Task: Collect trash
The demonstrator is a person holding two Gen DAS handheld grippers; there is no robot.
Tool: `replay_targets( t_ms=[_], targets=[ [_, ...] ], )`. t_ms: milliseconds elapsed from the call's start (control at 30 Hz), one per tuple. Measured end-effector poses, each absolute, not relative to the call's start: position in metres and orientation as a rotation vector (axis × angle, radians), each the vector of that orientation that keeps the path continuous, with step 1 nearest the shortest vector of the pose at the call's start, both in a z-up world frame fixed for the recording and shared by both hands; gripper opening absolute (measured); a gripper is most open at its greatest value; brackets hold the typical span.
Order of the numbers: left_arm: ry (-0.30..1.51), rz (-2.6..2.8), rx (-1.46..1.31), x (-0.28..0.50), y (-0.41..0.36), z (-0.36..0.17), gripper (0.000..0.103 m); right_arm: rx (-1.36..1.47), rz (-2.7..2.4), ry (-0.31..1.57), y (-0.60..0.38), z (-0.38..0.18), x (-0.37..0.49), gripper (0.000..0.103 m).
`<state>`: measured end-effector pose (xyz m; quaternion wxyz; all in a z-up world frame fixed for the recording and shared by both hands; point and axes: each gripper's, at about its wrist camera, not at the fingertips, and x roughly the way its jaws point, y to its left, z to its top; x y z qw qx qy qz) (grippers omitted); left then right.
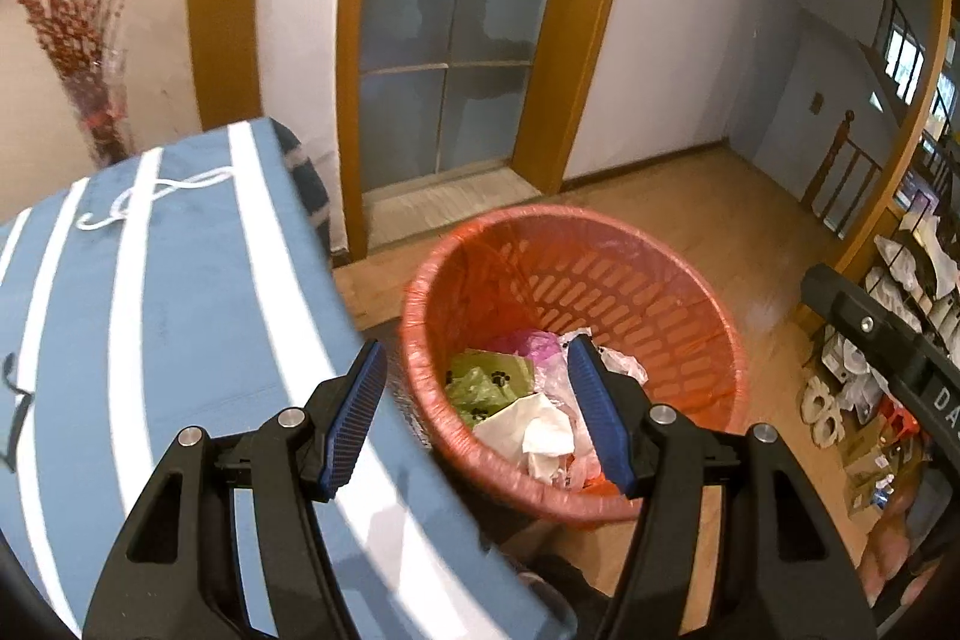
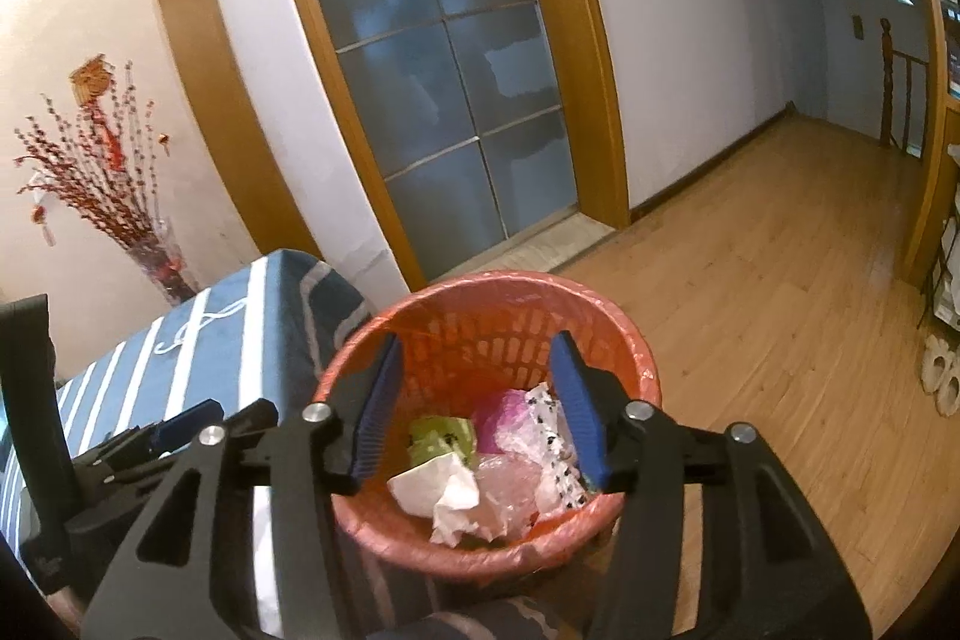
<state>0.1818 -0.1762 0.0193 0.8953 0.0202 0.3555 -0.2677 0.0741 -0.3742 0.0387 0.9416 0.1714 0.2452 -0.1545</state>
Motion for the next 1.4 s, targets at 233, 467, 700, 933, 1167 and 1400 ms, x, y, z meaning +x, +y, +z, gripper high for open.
replay_targets(
  t_ms=[233,467,700,933,1167,1400],
  targets=[
    [0.664,-0.522,0.003,0.142,-0.139,0.044,0.070,0.316,-0.278,0.438,-0.341,0.062,0.029,0.078],
    [0.591,-0.480,-0.047,0.102,-0.091,0.060,0.078,0.268,-0.282,0.290,-0.308,0.085,-0.020,0.099],
    [0.492,-0.409,-0.063,0.060,-0.048,0.071,0.093,0.200,-0.329,0.250,-0.276,0.098,-0.057,0.099],
    [0.434,-0.318,-0.059,0.027,-0.019,0.064,0.100,0.101,-0.365,0.231,-0.241,0.096,-0.084,0.099],
    [0.413,-0.219,-0.045,-0.001,0.001,0.046,0.100,0.082,-0.371,0.249,-0.214,0.074,-0.107,0.099],
    [0.407,-0.145,-0.048,-0.017,0.012,0.034,0.100,0.092,-0.377,0.320,-0.204,0.054,-0.115,0.099]
  ],
)
